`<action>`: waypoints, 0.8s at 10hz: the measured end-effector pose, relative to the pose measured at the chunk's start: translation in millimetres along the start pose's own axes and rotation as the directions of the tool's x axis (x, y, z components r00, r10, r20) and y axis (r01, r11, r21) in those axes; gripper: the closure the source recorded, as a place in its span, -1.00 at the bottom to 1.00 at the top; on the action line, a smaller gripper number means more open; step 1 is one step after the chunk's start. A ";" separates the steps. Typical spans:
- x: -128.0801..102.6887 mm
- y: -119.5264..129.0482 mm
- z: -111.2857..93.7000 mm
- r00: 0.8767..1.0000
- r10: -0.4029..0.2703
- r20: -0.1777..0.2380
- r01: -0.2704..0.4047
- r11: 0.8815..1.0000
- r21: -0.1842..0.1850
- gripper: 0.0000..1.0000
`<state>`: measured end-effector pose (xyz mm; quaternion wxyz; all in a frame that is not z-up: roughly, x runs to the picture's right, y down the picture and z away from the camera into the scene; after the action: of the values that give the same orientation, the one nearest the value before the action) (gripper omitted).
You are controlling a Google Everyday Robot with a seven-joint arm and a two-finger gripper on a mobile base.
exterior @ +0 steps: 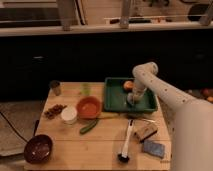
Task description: Wipe tray with towel
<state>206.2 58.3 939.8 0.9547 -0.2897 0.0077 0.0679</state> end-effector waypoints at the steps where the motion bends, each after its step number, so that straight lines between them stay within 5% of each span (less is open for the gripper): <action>1: -11.6 -1.7 1.3 1.000 -0.021 -0.003 0.021 1.000 -0.004 0.98; 5: -39.1 11.5 4.5 0.992 -0.122 0.016 0.122 0.992 -0.035 0.98; 8: -29.6 35.6 3.3 0.987 -0.158 0.026 0.160 0.985 -0.063 0.98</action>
<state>172.0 85.7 924.5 0.9472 -0.3193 -0.0276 -0.0052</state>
